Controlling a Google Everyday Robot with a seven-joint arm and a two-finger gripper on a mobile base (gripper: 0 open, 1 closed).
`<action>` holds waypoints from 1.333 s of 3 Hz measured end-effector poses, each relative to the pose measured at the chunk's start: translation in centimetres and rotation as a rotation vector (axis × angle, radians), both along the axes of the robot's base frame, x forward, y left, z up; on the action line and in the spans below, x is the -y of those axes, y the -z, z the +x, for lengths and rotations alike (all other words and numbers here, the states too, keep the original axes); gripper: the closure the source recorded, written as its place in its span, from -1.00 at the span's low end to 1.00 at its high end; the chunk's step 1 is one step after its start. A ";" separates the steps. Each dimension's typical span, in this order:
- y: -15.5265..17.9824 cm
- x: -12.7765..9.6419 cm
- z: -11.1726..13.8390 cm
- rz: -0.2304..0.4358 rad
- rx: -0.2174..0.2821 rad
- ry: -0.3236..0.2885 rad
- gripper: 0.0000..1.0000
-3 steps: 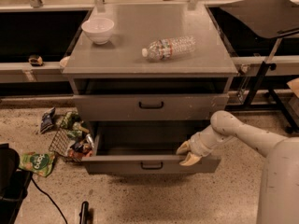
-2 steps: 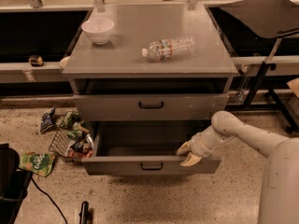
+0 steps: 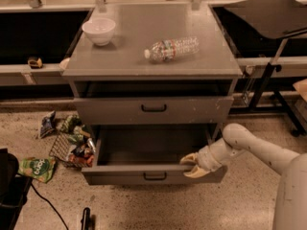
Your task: Open middle drawer
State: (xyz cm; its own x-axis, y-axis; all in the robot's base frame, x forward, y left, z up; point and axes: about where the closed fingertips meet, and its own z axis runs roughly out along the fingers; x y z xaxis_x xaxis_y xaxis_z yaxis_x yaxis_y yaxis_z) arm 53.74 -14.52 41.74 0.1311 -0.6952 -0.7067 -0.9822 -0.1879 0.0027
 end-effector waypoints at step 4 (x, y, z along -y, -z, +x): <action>-0.3 -0.3 -0.7 0.047 -0.037 -0.033 1.00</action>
Offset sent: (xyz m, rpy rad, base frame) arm -0.0538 0.0309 -0.0096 0.1908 0.1846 0.1088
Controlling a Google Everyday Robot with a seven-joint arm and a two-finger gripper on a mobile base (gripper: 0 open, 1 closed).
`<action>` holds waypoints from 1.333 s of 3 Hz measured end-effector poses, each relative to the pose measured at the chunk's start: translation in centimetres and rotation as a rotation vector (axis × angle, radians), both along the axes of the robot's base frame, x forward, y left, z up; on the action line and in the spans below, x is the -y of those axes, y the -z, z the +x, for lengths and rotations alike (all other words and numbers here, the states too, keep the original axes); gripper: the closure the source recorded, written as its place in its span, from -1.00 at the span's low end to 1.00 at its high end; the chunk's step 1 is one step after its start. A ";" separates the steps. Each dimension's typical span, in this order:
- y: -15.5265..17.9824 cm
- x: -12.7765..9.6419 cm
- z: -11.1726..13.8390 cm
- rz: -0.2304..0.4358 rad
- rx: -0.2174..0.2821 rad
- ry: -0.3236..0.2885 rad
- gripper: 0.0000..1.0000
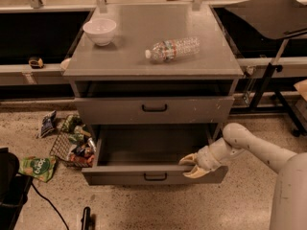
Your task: Open middle drawer
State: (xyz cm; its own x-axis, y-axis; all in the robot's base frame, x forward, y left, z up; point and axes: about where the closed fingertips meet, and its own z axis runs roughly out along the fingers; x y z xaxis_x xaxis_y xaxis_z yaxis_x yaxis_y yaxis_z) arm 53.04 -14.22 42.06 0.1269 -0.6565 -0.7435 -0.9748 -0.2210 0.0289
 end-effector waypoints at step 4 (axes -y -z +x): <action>-0.7 0.8 -0.4 0.025 0.002 -0.027 -0.77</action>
Offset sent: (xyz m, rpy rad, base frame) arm 0.0000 0.0000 0.0000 0.0000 0.0000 0.0000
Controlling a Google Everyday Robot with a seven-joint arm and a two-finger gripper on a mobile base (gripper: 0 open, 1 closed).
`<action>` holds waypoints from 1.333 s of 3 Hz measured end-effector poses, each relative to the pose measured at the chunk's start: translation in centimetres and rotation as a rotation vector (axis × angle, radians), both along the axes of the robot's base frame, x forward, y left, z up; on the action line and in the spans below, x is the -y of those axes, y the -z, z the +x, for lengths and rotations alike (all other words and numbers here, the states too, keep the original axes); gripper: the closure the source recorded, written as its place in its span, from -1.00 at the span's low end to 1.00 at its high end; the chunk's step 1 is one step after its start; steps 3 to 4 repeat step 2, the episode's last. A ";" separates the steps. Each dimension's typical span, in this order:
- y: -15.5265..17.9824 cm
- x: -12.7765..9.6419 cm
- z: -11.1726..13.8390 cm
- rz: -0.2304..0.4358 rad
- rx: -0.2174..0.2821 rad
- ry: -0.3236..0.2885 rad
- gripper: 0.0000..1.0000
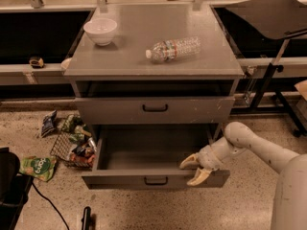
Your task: Open middle drawer
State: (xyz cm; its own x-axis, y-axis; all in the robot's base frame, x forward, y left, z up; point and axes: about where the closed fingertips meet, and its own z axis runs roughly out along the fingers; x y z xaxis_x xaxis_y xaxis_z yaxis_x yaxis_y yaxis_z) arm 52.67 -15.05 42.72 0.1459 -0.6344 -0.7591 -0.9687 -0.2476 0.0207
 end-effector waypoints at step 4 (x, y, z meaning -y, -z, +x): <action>-6.3 4.7 -1.0 -0.017 0.119 0.079 -1.00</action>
Offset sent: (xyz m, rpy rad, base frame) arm -0.0152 -0.0865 0.1175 -0.0584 -0.2206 -0.1499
